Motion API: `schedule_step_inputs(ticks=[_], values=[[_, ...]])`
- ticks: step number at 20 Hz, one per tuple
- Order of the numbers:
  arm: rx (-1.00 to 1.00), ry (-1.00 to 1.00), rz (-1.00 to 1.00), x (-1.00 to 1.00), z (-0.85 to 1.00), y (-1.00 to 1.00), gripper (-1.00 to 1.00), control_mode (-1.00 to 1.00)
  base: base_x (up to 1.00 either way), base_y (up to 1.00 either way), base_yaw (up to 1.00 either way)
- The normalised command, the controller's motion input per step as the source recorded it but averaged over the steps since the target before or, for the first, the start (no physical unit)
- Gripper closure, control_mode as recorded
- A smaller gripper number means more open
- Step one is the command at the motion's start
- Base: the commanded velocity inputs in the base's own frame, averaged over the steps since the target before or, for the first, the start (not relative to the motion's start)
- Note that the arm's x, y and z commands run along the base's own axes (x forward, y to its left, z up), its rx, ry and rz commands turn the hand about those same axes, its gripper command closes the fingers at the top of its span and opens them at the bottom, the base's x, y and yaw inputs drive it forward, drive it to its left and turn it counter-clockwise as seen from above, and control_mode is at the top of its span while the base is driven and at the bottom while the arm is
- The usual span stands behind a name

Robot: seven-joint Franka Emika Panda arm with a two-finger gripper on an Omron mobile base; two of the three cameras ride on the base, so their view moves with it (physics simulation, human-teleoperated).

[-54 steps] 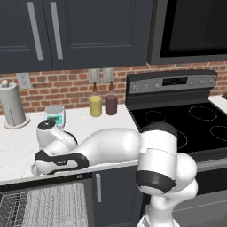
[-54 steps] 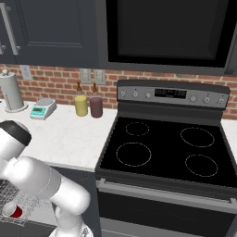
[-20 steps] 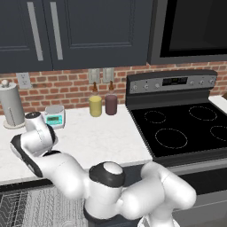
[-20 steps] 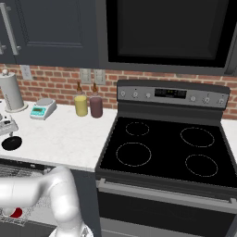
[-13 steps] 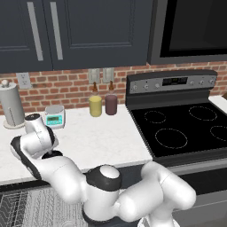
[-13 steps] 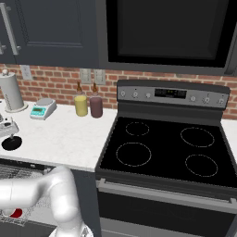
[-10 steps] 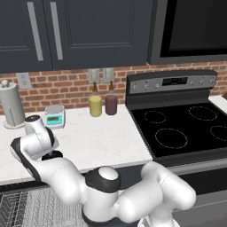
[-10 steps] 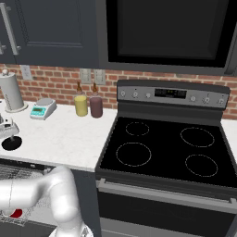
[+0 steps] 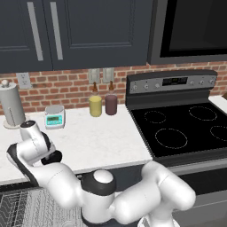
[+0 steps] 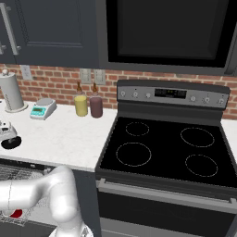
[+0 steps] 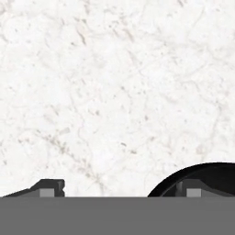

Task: Pick up the cup and bowl from the counter, place them in the dishwasher, and close the dishwasher door.

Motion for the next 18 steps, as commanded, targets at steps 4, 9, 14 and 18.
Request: schedule_step_inputs(ticks=[4,9,14,18], values=[[-0.02,0.04,-0.03,0.08,-0.33,0.12,1.00,-1.00,0.00,0.00,0.00],[-0.01,0.02,-0.01,0.01,-0.21,0.01,1.00,-1.00,0.00,0.00,0.00],[0.00,0.00,-0.01,-0.12,-0.03,-0.04,1.00,-1.00,0.00,0.00,0.00],[0.00,0.01,-0.03,-0.18,-0.01,-0.14,1.00,-1.00,0.00,0.00,0.00]])
